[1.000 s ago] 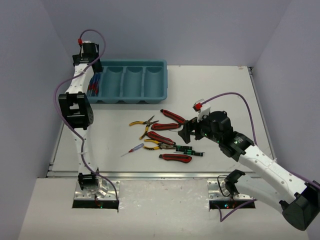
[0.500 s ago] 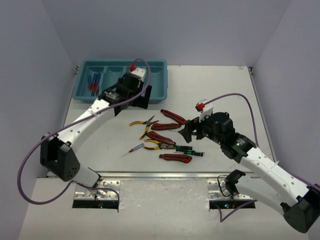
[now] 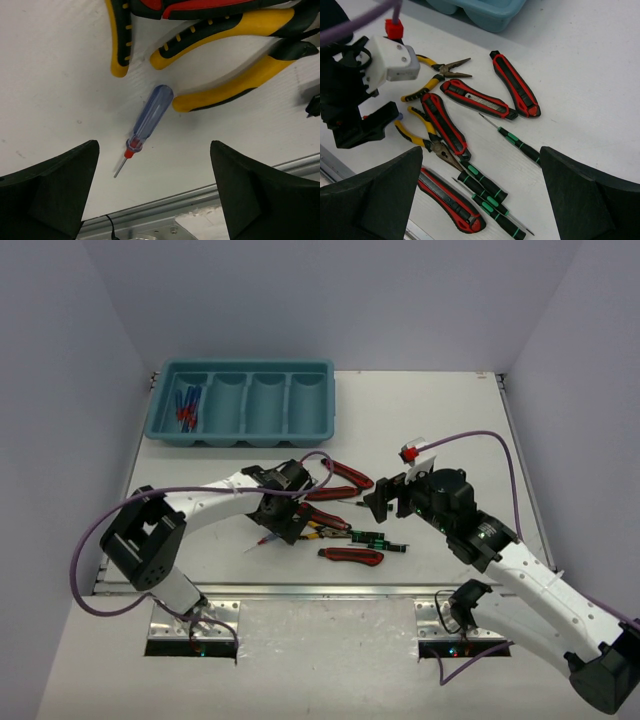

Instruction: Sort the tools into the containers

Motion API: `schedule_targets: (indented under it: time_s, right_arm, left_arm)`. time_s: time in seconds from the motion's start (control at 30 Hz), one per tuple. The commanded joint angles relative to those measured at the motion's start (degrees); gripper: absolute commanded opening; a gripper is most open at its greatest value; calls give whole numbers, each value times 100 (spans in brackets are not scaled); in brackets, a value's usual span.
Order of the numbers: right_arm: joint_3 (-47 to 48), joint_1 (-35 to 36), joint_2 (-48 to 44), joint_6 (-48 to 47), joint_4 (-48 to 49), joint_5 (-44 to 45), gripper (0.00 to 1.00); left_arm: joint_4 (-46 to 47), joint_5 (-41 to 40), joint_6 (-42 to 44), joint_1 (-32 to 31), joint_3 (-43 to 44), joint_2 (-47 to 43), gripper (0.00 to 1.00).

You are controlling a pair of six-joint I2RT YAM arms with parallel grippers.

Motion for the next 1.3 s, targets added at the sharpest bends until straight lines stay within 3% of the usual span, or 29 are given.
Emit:
schedule_targets:
  time_s: [0.0, 0.3, 0.47, 0.63, 0.7, 0.93, 1.17, 1.27]
  right_arm:
    - [-29, -1, -82, -11, 256, -34, 99]
    - [-25, 3, -77, -9, 249, -198, 99]
    - [-34, -5, -84, -24, 257, -198, 99]
    - [-34, -3, -75, -25, 262, -219, 99]
    - [-34, 3, -75, -22, 265, -216, 99]
    - [-42, 3, -72, -20, 274, -224, 99]
    - [-33, -5, -2, -17, 284, -190, 99]
    - [-7, 2, 65, -25, 283, -208, 99]
  left_arm:
    - [127, -183, -150, -97, 87, 456, 90]
    - [327, -516, -102, 107, 24, 645, 69]
    - [390, -366, -84, 148, 16, 963, 46]
    - [449, -181, -90, 228, -26, 1174, 33]
    - [412, -157, -109, 228, 11, 1216, 22]
    - [16, -1004, -404, 377, 134, 600, 0]
    - [-670, -2399, -896, 577, 822, -466, 0]
    - [-341, -2452, -749, 1177, 1433, -761, 0]
